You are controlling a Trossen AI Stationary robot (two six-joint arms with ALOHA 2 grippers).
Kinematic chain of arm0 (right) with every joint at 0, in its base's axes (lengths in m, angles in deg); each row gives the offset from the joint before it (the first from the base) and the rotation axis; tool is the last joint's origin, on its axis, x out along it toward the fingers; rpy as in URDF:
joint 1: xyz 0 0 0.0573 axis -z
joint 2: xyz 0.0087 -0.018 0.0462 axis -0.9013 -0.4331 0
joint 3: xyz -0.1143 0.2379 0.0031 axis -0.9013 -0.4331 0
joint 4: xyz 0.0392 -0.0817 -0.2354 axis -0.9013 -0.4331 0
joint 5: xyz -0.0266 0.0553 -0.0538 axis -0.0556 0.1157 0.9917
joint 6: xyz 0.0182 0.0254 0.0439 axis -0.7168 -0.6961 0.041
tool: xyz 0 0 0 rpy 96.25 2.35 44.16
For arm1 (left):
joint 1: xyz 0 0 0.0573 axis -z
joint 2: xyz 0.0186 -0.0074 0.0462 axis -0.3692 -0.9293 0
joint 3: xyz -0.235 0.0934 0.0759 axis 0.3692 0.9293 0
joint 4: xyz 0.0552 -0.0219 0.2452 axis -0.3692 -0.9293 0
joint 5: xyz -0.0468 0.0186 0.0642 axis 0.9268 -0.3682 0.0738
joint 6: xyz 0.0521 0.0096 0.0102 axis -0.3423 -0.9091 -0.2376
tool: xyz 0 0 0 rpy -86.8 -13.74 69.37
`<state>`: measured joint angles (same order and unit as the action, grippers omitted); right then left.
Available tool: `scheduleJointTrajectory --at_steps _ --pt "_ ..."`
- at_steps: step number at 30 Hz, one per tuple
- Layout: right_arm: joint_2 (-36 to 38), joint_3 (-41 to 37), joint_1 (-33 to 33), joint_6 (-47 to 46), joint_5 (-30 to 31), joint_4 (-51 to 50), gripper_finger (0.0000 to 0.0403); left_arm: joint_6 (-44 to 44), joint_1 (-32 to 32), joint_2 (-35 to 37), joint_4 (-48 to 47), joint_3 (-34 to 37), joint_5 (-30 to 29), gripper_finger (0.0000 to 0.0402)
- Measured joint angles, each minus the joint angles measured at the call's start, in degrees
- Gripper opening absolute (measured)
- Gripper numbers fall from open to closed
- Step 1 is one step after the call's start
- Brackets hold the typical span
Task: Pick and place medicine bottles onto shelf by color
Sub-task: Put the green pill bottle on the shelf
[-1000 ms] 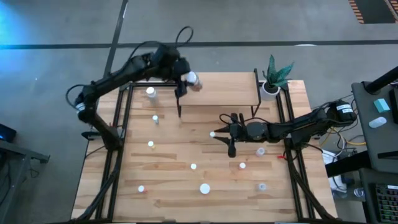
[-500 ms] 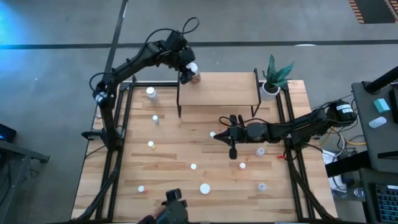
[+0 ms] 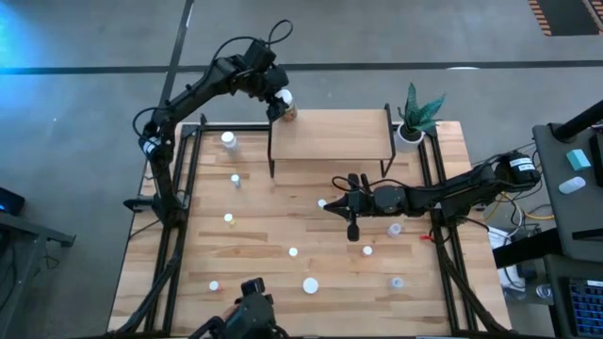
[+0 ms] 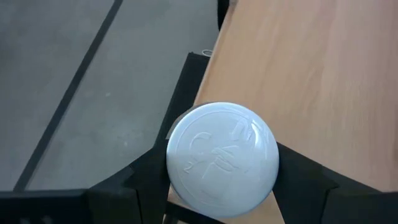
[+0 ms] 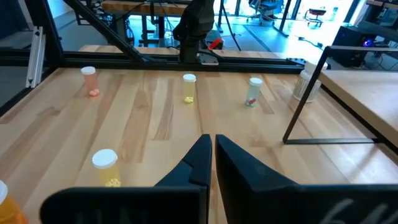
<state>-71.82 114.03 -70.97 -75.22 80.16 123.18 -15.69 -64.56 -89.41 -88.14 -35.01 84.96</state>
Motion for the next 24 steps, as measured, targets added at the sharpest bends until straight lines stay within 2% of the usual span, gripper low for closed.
scheduleJointTrajectory --at_steps 6,24 --pt "0.0 0.0 0.0 0.0 0.0 0.0 0.0013 0.2 0.0 0.0 -0.1 0.3 0.4 0.0232" --pt "0.0 0.0 0.0 0.0 0.0 0.0 0.0013 0.4 0.1 -0.1 0.2 0.4 0.6 0.0241"
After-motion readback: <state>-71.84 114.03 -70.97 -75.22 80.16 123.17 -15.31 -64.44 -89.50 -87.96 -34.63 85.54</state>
